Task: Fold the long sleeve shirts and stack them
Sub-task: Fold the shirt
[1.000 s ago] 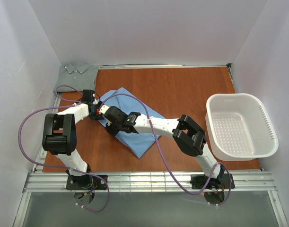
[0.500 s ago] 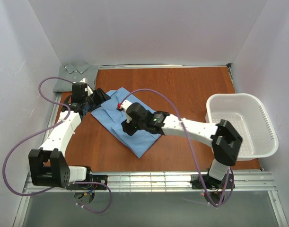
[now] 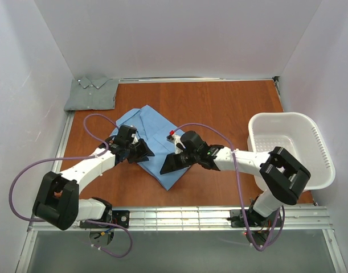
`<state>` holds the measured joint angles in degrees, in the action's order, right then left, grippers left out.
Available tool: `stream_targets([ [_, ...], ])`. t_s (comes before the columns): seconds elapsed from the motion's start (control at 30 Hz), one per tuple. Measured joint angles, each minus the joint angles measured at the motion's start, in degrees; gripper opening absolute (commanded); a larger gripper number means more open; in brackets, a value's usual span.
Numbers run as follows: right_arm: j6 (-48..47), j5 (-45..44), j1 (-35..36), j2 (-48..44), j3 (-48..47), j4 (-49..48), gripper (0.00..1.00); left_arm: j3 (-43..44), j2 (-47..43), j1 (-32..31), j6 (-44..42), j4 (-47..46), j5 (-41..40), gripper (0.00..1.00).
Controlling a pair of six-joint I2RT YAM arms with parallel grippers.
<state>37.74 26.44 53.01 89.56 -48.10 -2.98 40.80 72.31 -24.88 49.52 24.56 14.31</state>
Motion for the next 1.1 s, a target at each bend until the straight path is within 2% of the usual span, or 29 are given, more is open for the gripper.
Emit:
stream_targets([
  [0.17, 1.9, 5.7, 0.7, 4.0, -0.6, -5.8, 0.29, -3.5, 2.2, 0.0, 1.0, -3.3, -1.7, 0.31],
  [0.4, 4.0, 11.1, 1.8, 14.2, -0.9, -7.0, 0.26, -6.7, 6.5, 0.8, 2.7, -7.2, -2.0, 0.29],
  [0.67, 5.9, 13.6, -0.6, 14.1, 4.4, -8.2, 0.26, -9.5, 5.7, 8.8, 2.8, -11.1, 1.9, 0.29],
  [0.8, 6.3, 14.4, -3.0, 12.5, 7.0, -8.7, 0.26, -9.6, 5.7, 10.3, 2.4, -11.3, 2.3, 0.31],
  [0.9, 5.9, 14.1, -4.3, 11.3, 7.8, -7.9, 0.26, -9.6, 5.0, 10.4, 1.7, -10.8, 2.2, 0.39],
  [1.0, 4.2, 12.4, -5.3, 9.6, 7.9, -5.4, 0.26, -9.4, 2.4, 10.6, 0.3, -7.9, 1.2, 0.53],
  [1.03, 3.5, 11.1, -5.5, 8.6, 7.8, -4.1, 0.26, -9.0, 1.2, 10.6, -0.2, -6.4, 0.7, 0.63],
  [1.1, 1.3, 8.2, -6.3, 6.1, 7.7, -0.6, 0.26, -7.2, -1.4, 10.6, -2.1, -2.4, -1.0, 0.7],
])
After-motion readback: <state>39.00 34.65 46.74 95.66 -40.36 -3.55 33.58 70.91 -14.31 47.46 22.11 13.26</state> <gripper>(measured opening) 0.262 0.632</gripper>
